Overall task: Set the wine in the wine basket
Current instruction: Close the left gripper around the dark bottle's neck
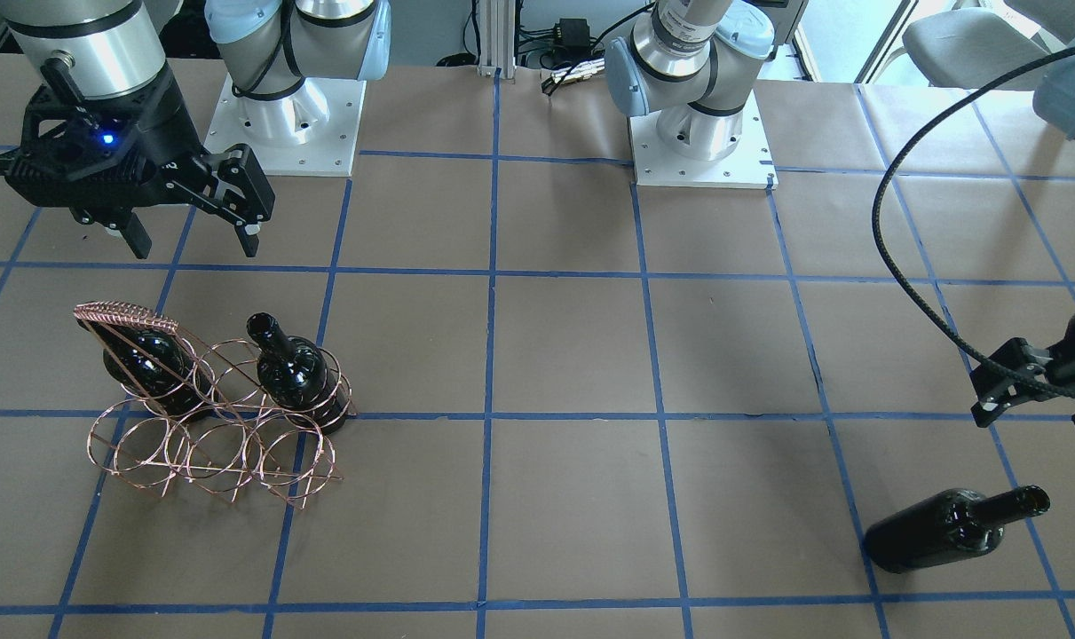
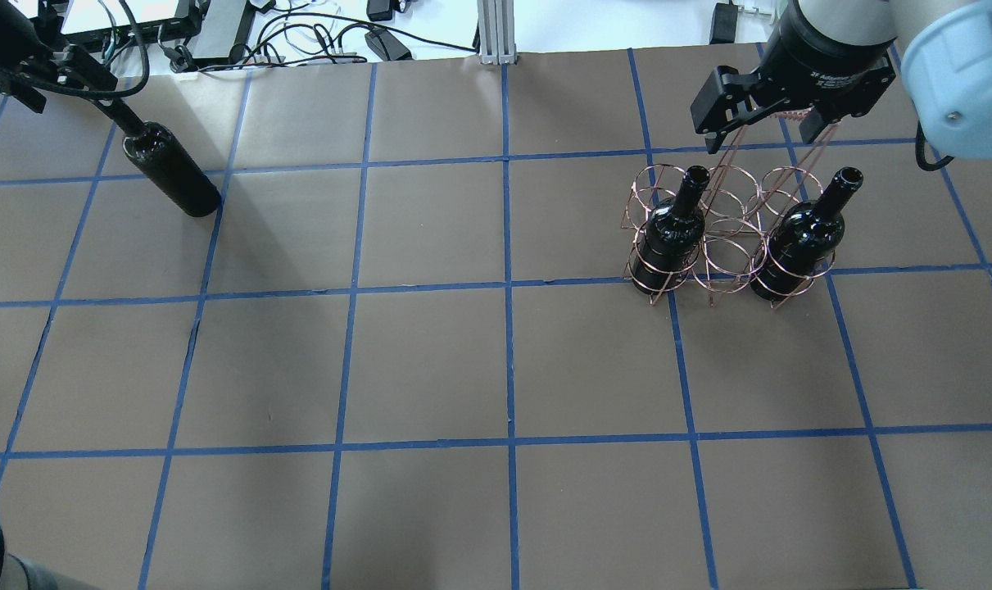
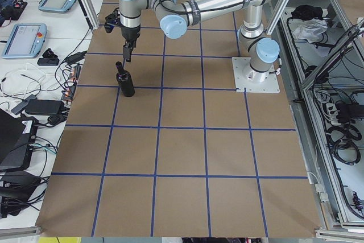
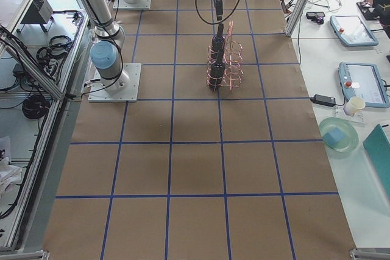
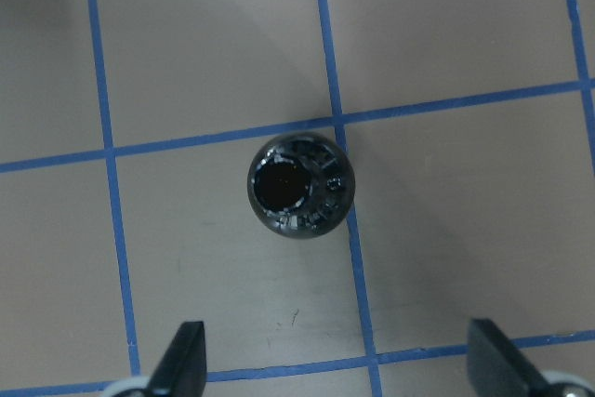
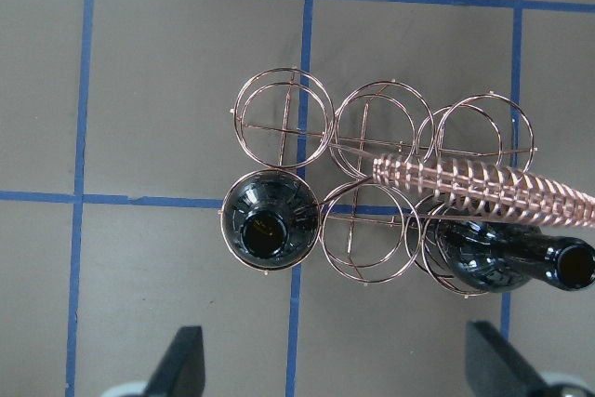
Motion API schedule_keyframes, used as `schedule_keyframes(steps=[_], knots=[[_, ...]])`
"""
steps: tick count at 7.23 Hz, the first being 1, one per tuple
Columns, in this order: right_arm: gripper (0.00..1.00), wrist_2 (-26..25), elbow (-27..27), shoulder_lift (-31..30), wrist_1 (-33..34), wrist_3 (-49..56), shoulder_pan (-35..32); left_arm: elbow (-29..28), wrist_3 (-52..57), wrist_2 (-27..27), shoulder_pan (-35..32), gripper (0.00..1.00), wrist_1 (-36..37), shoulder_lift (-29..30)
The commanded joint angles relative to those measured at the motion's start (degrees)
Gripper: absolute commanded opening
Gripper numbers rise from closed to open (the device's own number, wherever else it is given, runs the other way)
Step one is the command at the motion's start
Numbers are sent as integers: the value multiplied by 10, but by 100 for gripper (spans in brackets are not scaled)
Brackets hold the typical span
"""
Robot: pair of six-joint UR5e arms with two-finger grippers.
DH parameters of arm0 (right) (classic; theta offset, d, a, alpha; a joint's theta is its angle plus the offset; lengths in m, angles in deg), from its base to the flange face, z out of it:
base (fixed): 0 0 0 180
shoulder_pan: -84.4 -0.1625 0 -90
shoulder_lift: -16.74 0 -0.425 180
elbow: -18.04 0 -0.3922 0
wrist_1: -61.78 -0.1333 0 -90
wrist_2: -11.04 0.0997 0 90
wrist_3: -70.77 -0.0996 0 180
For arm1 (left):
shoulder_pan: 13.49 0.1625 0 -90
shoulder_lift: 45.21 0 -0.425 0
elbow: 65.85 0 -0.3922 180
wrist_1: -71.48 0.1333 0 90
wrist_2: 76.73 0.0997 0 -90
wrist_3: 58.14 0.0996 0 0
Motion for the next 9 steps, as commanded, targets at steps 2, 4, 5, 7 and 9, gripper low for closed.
schedule_keyframes(steps=[2, 4, 5, 7, 9], knots=[[100, 0, -1, 0, 0, 0, 1, -48, 3, -8, 0, 100, 4, 67], [100, 0, -1, -1, -1, 0, 0, -64, -3, -33, 0, 100, 10, 91], [100, 0, -1, -2, -1, 0, 0, -65, -3, -32, 0, 97, 10, 101], [100, 0, -4, -3, -1, 0, 0, -65, 0, -26, 0, 81, 10, 107], [100, 0, -6, -3, -1, 1, 0, -65, 1, -25, 0, 72, 10, 111]])
